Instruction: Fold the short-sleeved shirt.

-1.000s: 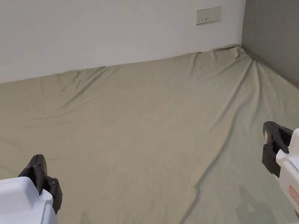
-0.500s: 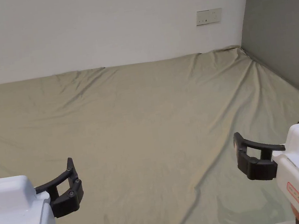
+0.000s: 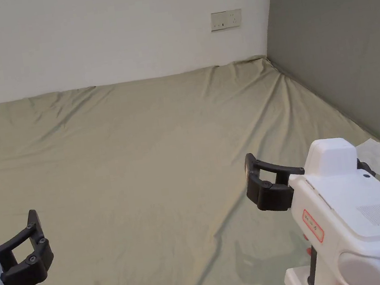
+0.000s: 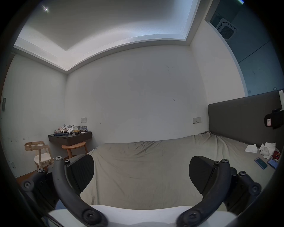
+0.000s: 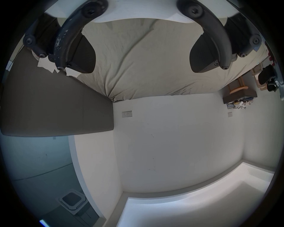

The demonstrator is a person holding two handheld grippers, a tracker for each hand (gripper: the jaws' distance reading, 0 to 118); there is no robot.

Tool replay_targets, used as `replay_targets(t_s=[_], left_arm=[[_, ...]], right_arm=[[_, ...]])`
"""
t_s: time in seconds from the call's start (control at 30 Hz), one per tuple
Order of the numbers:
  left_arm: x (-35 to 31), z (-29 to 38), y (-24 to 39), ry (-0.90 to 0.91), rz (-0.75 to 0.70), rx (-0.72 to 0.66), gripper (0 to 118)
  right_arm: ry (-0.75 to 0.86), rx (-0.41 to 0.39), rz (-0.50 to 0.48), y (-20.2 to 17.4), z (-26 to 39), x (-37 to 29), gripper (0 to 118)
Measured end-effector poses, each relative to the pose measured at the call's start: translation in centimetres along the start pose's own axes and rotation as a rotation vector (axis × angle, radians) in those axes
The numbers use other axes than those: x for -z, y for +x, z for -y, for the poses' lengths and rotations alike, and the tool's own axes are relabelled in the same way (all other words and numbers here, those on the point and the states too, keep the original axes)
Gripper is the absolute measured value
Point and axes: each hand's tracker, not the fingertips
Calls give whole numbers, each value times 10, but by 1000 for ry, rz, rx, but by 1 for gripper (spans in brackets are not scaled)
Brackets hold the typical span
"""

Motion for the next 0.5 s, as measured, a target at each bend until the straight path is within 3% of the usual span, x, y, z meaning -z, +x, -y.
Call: replay_targets(t_s=[0.17, 0.3, 0.37, 0.43, 0.5], left_arm=[[1, -2, 1, 1, 2, 2, 118], [-1, -2, 1, 4, 1, 7, 118], [-1, -1, 2, 2, -5, 8, 118], [0, -2, 1, -6, 0, 4, 118], [-1, -2, 0, -5, 0, -12, 118]], right_arm=[[-6, 19, -80, -7, -4, -7, 118], [20, -97, 22, -19, -6, -12, 118], [25, -143, 15, -22, -5, -11, 118], [-1, -87, -22, -19, -5, -9, 118], [2, -60, 2, -18, -4, -7, 118]])
